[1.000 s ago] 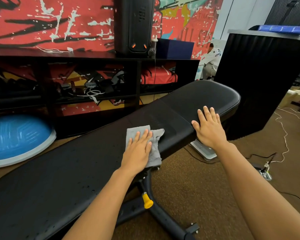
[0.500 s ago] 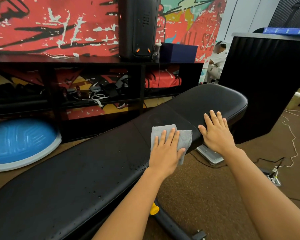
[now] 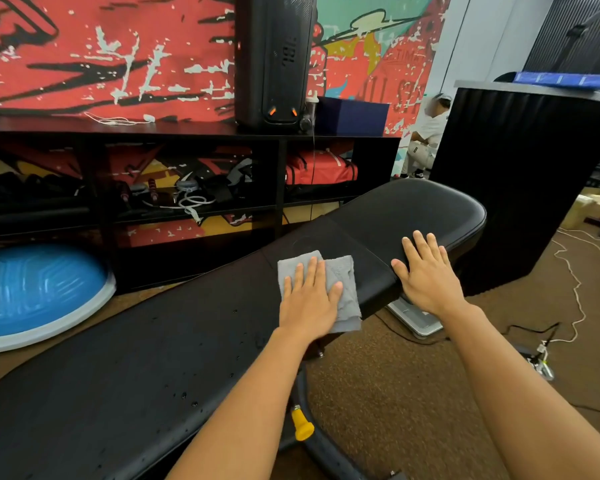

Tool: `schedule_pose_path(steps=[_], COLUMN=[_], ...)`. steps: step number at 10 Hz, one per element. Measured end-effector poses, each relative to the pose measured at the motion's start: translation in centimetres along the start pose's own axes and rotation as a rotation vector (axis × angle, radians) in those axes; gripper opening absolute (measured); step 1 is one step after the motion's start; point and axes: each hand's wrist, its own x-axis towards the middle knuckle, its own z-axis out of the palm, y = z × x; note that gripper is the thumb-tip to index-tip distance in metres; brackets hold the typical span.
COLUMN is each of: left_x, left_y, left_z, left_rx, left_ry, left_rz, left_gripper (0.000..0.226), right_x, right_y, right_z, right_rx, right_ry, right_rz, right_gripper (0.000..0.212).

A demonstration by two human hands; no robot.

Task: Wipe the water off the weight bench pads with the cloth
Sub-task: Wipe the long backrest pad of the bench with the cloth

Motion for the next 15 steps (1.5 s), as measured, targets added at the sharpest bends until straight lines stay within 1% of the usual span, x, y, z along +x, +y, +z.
schedule_pose_path(steps=[2,4,5,7,9,10,11,12,13,14,15], left_x=[-0.2,-1.8,-3.4,-6.8,-9.4,-10.9,-11.7,-11.4,-10.6,-9.4,-8.2], left_y=[-2.6,-7.5,-9.4,-10.5,-10.0,-9.0,-7.5,-5.9,-4.7,-4.0,-3.6], left_z=[-0.8,-1.6,-1.4,-0.5,0.1,0.5,1.2,2.0,2.5,2.3,1.5], left_rx=[-0.036,-0.032,-0.027,-0.012,-0.009,0.003,0.060,0.112,0.087,0.056,0.027], left_ry=[-0.015,-0.007,0.003,0.038,0.070,0.123,0.163,0.197,0.228,0.213,0.168], left_rz=[-0.119,-0.257,-0.274,-0.251,-0.193,-0.151,-0.107,-0.056,-0.007,0.024,0.038], left_gripper=[0.064,0.066,0.065,0.064,0.064,0.081,0.087,0.076,0.079,0.081,0.077], right_x=[-0.1,0.0,0.1,0.1,0.2,0.2,0.2,0.2,0.2,0.2,0.2], right_y=[0.1,0.0,0.0,0.1,0.0,-0.1,-0.1,-0.1,-0.2,-0.2,-0.2], right_z=[-0.2,-0.3,-0.2,-0.1,-0.1,-0.1,-0.1,-0.1,-0.1,0.0,0.0], right_rx=[0.000,0.000,0.002,0.005,0.011,0.009,0.008,0.016,0.017,0.026,0.040], right_ry=[-0.016,-0.018,-0.011,-0.004,-0.013,-0.016,-0.015,-0.013,-0.013,-0.004,0.006], right_rz=[-0.006,-0.010,-0.008,-0.006,0.002,0.003,0.007,0.010,0.013,0.015,0.018], right_gripper=[0.060,0.059,0.059,0.059,0.060,0.060,0.060,0.060,0.060,0.060,0.059])
